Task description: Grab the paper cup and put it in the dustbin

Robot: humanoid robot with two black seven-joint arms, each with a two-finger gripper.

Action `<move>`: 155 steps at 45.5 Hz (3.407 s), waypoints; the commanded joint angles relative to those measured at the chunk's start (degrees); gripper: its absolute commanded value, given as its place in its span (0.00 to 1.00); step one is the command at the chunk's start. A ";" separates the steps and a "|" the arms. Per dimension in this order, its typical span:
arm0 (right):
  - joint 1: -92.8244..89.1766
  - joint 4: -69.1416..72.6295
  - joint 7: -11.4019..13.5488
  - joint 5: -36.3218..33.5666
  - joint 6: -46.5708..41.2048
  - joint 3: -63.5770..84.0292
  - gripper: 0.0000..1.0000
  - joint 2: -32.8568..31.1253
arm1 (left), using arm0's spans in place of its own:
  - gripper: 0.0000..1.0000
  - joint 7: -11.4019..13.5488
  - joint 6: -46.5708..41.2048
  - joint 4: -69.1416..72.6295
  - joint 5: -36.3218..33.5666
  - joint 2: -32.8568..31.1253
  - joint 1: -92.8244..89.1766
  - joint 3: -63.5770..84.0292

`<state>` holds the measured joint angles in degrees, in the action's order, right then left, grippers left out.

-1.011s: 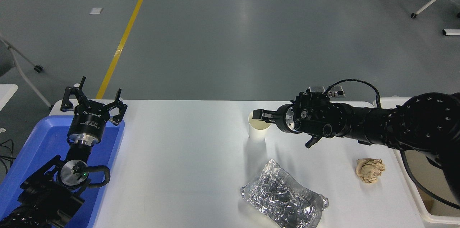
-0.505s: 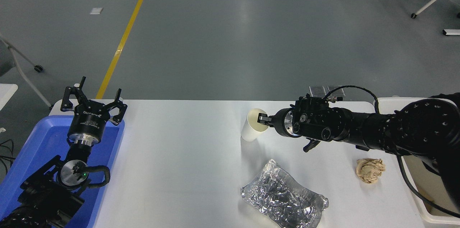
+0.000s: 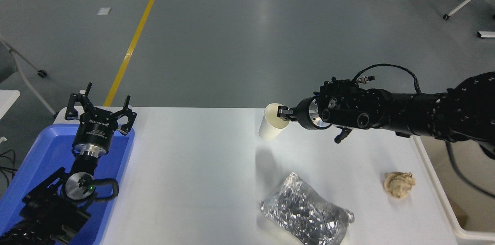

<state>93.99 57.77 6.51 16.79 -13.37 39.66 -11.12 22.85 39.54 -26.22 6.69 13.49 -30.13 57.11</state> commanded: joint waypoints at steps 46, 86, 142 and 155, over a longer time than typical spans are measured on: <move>48.13 22.12 -0.27 4.82 -31.63 21.16 0.00 -26.48 | 1.00 0.00 0.01 0.03 -0.01 0.04 0.08 0.02; -17.07 -8.81 -2.11 12.75 2.91 -1.95 0.00 -53.58 | 1.00 0.00 0.01 0.03 -0.01 0.04 0.08 0.02; -53.30 -33.26 -2.20 6.94 8.10 -34.92 1.00 -26.50 | 1.00 0.00 0.01 -0.06 -0.01 0.04 -0.01 0.02; -36.98 -10.86 -1.94 12.55 7.75 -20.09 1.00 -41.34 | 1.00 -0.26 0.36 -0.06 -0.10 0.04 -0.10 -0.07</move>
<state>44.41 32.35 4.44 24.88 -5.34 7.83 -43.22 22.84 39.70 -26.24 6.63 13.53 -30.18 57.08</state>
